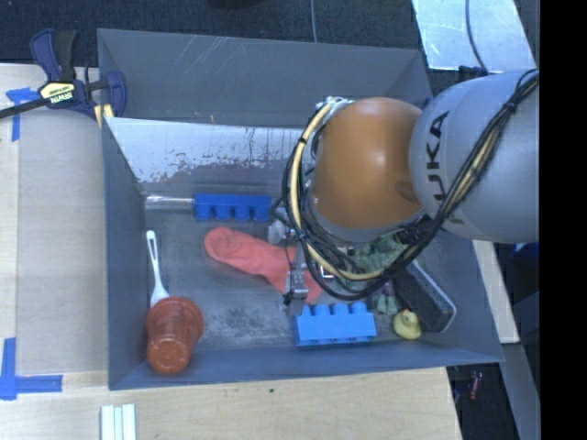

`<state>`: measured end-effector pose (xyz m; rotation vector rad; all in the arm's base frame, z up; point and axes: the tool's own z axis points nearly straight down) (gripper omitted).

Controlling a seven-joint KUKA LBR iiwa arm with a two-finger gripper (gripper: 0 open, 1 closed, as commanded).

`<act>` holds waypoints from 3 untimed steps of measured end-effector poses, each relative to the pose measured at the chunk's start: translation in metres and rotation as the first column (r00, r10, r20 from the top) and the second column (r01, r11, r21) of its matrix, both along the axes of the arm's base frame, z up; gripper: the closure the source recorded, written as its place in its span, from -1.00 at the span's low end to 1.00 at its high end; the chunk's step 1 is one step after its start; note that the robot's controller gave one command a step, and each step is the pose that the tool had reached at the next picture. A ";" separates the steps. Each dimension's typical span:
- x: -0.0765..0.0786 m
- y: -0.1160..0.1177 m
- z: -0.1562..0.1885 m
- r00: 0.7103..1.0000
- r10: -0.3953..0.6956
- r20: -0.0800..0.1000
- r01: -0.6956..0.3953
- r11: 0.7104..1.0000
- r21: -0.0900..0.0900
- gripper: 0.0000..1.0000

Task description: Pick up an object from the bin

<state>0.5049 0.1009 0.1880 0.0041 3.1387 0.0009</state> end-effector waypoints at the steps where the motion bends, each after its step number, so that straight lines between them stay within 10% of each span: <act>1: 0.000 0.000 0.000 1.000 0.000 0.000 0.000 1.000 0.000 -1.00; 3: 0.033 -0.009 -0.034 0.979 -0.202 0.001 0.202 0.979 0.001 -1.00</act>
Offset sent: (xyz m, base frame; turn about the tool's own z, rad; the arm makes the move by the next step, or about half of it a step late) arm 0.0448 0.0147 -0.0429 0.2865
